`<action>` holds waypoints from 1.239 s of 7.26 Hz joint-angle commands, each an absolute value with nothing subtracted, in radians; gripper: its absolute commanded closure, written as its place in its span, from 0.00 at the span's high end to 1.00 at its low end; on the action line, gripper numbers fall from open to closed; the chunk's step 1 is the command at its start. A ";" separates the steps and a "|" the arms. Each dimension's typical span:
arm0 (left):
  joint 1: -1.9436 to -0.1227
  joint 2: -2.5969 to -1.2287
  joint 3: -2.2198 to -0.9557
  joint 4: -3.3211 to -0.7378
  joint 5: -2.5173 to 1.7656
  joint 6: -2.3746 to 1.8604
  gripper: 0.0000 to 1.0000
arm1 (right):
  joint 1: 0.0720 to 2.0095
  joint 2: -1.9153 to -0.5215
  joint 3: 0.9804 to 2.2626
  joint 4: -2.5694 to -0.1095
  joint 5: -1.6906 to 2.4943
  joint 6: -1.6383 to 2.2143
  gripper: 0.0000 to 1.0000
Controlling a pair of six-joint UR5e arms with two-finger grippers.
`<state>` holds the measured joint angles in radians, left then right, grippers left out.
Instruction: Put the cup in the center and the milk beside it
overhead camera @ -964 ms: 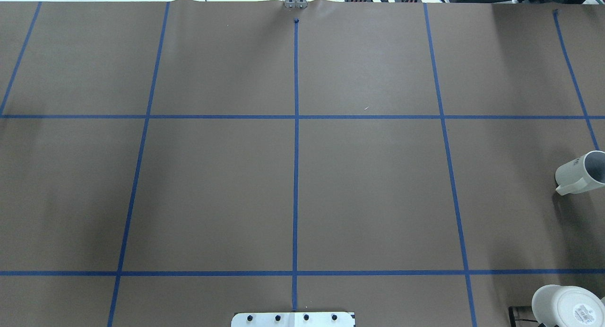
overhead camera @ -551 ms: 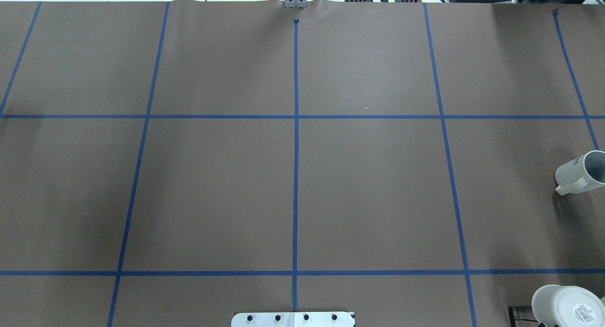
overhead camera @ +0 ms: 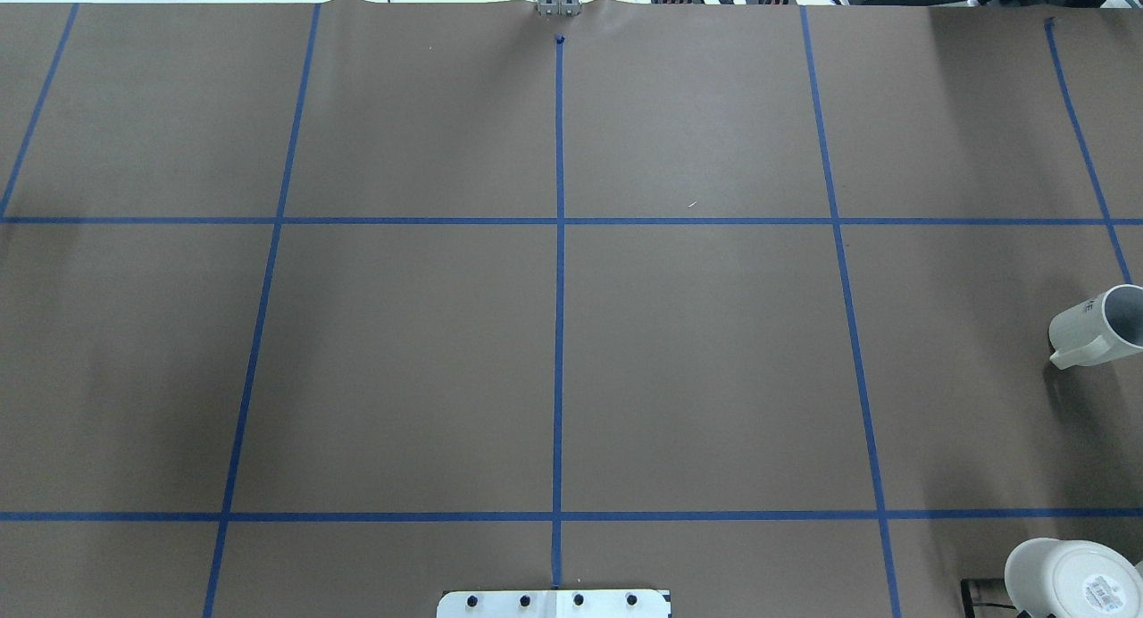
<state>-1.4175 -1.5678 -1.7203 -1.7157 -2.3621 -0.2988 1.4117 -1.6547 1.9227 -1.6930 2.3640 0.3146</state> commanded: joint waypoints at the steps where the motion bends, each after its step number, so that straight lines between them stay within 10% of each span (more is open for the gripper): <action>1: -1.416 -1.569 -1.710 -1.718 -2.395 -0.292 0.98 | 1.396 -1.654 1.904 -1.683 2.425 0.308 1.00; 9: -1.387 -1.575 -1.720 -1.710 -2.388 -0.408 0.98 | 1.353 -1.717 1.823 -1.619 2.313 0.172 0.97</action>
